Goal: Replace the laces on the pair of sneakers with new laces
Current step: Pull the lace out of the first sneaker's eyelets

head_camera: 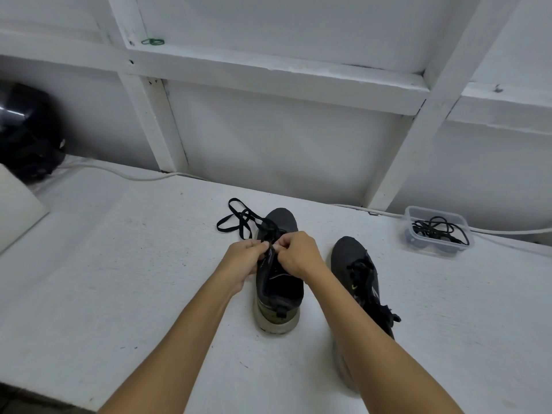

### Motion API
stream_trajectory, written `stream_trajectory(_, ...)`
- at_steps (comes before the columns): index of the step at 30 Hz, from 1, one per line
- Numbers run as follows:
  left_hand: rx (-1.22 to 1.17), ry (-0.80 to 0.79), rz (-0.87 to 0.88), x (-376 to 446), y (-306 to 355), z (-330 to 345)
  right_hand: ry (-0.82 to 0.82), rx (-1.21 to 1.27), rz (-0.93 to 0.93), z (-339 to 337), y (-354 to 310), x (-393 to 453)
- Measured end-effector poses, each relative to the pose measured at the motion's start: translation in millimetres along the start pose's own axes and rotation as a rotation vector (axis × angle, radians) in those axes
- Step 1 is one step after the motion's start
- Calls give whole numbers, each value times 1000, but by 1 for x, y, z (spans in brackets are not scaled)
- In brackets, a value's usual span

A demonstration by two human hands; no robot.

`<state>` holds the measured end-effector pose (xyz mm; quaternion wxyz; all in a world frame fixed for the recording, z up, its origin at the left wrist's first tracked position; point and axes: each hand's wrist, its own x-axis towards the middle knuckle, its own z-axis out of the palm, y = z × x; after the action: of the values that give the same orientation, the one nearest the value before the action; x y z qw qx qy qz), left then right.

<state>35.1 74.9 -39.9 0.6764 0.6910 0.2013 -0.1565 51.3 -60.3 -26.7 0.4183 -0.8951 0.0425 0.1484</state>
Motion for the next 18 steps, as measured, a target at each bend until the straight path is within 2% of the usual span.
stream_trajectory(5, 207, 12, 114, 2, 3, -6, -1, 28, -6, -5, -1, 2)
stream_trajectory(10, 250, 14, 125, 4, 4, -11, -2, 108, 6, -7, -1, 3)
stream_trajectory(15, 209, 212, 150, 2, 5, -14, -47, 240, 130, -24, 0, 9)
stream_trajectory(18, 247, 313, 136, -5, 3, -15, -42, 144, 129, -40, 7, 8)
